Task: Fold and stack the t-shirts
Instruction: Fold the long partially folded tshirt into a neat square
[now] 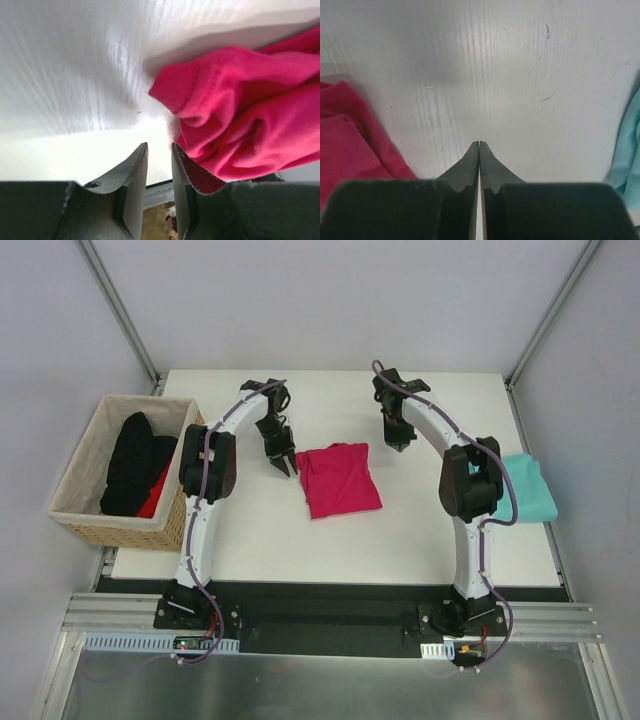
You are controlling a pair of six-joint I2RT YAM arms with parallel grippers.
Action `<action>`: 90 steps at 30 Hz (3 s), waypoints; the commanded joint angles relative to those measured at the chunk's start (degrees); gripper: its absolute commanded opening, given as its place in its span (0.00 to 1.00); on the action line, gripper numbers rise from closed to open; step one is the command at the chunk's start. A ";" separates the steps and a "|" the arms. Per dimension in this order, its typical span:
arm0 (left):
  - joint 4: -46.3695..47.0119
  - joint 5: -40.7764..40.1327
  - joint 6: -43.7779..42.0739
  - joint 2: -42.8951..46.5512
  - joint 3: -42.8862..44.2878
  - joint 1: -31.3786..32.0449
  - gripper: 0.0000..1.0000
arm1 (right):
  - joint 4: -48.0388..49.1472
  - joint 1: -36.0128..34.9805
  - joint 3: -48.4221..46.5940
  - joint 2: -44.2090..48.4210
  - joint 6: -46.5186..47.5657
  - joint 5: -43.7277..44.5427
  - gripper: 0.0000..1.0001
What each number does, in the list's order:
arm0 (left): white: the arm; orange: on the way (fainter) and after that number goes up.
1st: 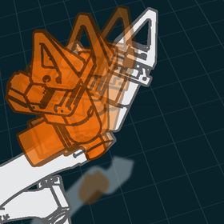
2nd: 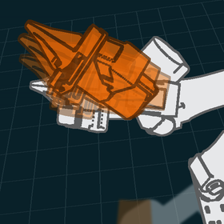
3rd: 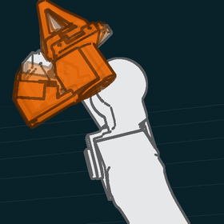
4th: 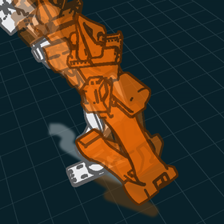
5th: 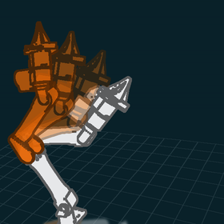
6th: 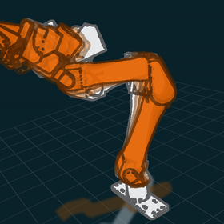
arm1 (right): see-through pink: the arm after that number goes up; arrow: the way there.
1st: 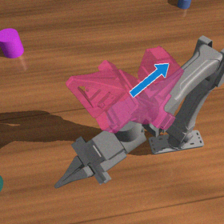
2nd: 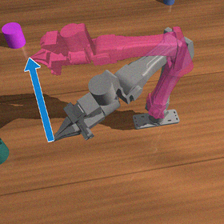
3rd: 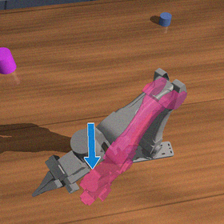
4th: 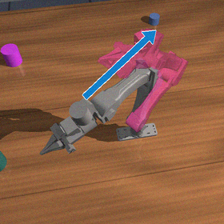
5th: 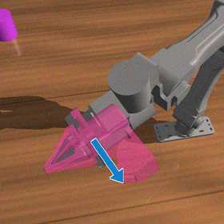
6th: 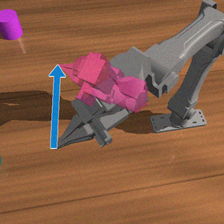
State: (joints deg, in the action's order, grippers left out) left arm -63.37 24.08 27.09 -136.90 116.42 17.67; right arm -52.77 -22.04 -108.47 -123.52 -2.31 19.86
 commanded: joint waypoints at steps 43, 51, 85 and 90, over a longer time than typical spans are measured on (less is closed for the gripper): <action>-4.04 2.03 -1.43 -1.35 10.40 -1.41 0.26 | 0.57 -1.42 -18.45 -13.32 3.89 -24.80 0.05; -4.04 1.59 -1.52 0.14 8.65 -1.41 0.26 | -0.93 0.07 -15.20 -7.27 5.82 -9.14 0.09; 5.28 -1.66 1.56 22.98 -1.46 2.28 0.00 | 2.59 -10.30 -0.34 7.25 3.19 -14.67 0.01; 5.28 -3.77 1.65 26.15 -4.61 2.28 0.00 | 2.76 -12.93 -0.17 6.54 2.57 -15.81 0.01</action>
State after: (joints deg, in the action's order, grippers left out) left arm -57.87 23.11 27.77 -115.42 114.24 19.90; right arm -49.71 -33.36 -106.54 -119.96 1.39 5.50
